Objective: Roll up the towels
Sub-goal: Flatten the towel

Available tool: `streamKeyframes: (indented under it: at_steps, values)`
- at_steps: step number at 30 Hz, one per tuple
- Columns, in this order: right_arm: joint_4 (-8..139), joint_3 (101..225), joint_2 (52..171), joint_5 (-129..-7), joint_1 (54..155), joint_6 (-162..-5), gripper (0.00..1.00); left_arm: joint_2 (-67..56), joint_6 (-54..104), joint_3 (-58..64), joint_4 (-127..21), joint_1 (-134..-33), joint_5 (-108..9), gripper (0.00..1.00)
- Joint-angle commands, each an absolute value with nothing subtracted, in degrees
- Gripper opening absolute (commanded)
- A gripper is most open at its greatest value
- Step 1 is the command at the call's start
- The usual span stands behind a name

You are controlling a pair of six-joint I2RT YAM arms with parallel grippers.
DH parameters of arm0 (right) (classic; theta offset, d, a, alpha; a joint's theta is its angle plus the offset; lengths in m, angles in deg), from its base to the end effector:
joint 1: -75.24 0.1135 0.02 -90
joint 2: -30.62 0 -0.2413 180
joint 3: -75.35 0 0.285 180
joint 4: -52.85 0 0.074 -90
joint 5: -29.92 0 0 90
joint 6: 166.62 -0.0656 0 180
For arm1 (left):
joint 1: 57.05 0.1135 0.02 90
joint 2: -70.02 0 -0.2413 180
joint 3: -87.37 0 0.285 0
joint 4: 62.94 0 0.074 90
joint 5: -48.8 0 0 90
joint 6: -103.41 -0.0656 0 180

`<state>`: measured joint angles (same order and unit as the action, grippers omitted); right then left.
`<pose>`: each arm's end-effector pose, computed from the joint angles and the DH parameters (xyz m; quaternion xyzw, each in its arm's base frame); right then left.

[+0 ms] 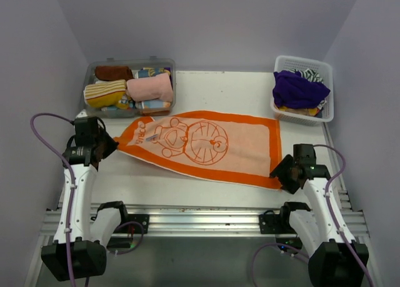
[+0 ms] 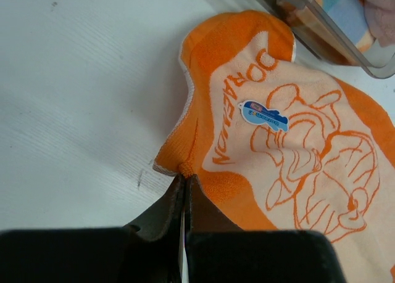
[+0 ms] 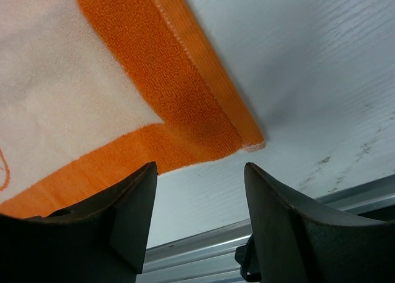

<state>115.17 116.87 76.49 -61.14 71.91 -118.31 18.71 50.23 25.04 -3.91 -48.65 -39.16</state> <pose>0.1912 -0.0099 0.1369 0.3732 0.9054 0.0750 0.1880 0.2393 0.0377 0.2526 -0.3648 0.8593 -0.0718 0.3513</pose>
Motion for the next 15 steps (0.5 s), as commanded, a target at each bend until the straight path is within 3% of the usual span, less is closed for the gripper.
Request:
streamKeyframes:
  at_steps: [1, 15]
  values:
    - [114.92, 115.98, 75.97, -61.23, 71.73, -121.09, 0.62, 21.24, 53.04, 21.34, -2.01, -48.35, -32.87, 0.0]
    - [113.09, 109.22, 73.07, -63.15, 71.81, -126.1, 0.55, 21.6, 53.49, 22.65, -4.03, -48.35, -35.05, 0.0]
